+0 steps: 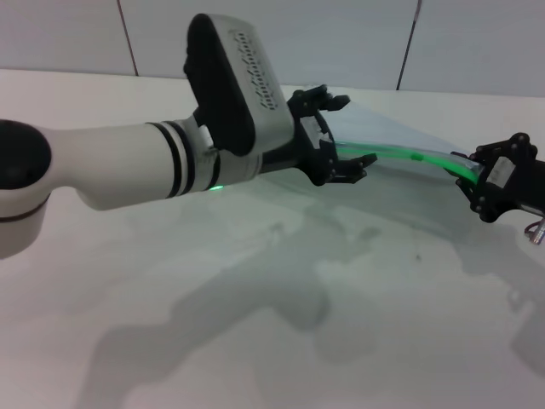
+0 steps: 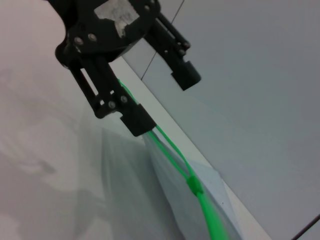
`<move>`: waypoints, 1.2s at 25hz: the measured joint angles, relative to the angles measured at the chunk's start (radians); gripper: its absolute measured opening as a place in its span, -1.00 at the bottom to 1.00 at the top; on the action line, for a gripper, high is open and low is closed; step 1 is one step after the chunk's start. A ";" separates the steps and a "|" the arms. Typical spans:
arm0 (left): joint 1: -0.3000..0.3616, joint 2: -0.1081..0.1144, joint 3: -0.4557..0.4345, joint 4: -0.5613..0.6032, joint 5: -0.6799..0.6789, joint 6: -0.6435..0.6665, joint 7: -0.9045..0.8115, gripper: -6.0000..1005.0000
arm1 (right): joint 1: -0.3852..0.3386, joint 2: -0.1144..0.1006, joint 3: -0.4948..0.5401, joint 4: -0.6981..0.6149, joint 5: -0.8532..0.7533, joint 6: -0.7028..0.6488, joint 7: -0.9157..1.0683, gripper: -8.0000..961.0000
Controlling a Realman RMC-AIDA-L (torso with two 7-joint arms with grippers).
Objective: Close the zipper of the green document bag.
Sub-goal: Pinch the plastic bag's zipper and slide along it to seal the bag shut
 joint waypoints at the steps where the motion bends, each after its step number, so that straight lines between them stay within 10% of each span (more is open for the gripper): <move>1: -0.005 -0.001 0.004 0.000 0.001 0.001 0.013 0.71 | 0.001 0.000 0.000 0.000 0.001 0.000 0.000 -0.86; 30: -0.049 -0.009 0.198 0.028 -0.018 0.210 0.130 0.43 | 0.022 0.001 0.012 -0.005 0.010 0.039 0.041 -0.87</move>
